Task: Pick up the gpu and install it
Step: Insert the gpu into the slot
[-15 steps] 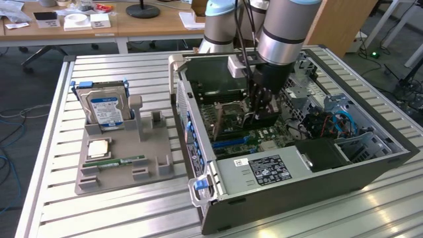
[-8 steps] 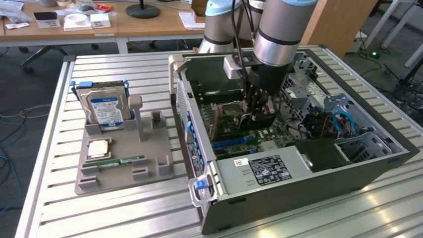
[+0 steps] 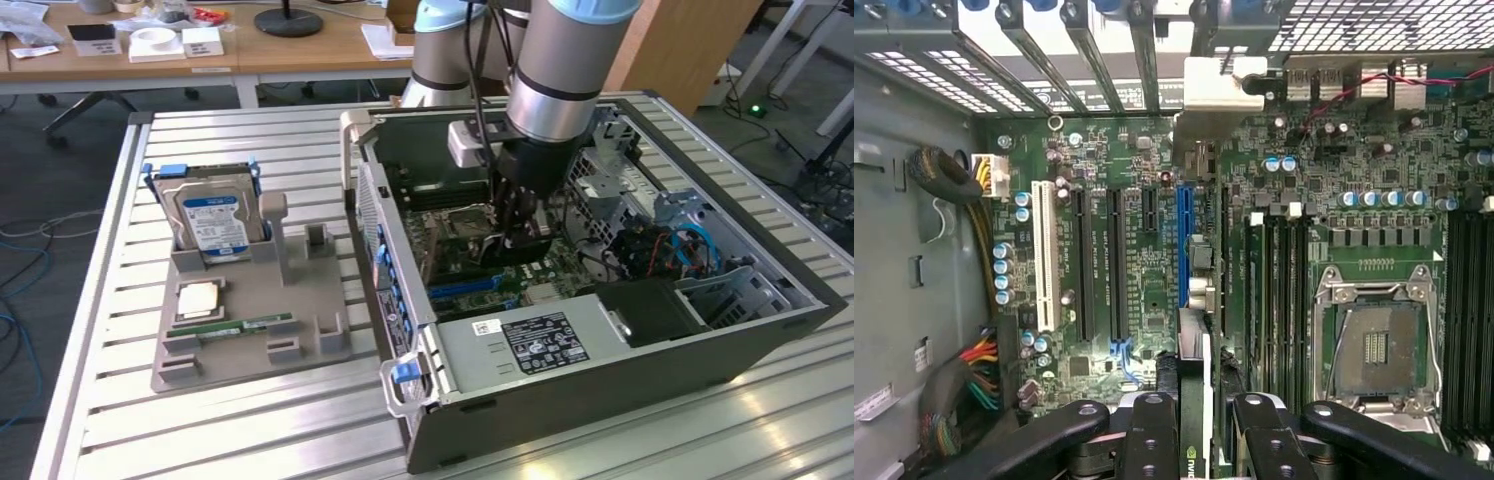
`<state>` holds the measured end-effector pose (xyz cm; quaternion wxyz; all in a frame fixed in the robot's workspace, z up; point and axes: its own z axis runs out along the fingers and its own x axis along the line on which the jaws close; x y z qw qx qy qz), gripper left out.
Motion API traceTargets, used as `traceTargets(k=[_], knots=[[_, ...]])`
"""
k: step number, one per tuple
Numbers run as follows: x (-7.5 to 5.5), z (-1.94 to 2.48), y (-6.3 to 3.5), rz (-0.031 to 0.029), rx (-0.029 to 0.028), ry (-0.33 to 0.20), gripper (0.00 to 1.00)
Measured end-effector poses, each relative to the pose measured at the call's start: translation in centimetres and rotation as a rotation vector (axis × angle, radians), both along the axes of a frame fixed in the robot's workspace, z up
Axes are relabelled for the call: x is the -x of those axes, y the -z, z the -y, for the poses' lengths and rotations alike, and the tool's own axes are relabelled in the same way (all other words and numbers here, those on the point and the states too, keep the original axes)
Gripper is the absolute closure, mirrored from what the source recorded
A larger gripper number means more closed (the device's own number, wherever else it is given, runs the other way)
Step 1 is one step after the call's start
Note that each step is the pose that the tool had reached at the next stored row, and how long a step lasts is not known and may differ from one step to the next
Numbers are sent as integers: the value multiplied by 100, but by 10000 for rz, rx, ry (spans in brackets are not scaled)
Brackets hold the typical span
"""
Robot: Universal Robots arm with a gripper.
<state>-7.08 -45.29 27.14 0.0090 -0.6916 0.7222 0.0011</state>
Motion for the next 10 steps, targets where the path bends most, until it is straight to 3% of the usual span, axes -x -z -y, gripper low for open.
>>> traceTargets(k=[10], knots=[[24,24,11,1,-2,0,74]])
